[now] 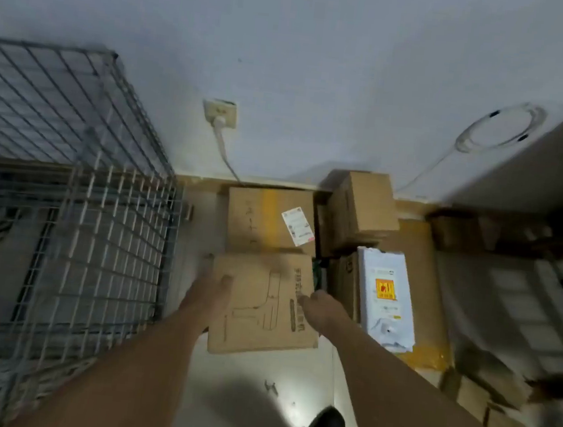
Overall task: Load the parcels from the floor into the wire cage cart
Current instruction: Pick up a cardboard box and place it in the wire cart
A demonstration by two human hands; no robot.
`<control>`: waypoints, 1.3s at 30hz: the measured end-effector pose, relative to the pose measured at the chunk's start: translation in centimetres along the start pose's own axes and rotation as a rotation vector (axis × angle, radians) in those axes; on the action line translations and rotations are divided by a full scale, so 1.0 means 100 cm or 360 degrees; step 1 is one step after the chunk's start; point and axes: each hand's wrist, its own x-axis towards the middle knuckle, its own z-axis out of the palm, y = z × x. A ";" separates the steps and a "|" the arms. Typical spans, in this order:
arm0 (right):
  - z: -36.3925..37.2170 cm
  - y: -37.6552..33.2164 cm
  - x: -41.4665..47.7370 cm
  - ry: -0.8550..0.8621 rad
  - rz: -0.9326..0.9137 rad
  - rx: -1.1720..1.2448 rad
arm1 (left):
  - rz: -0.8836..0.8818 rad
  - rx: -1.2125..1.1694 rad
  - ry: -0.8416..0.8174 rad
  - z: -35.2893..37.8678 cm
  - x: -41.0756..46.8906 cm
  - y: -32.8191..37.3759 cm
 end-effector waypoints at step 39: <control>0.056 0.075 0.165 0.0230 0.0082 0.1177 | -0.0191 -0.1206 -0.0213 0.063 0.147 -0.080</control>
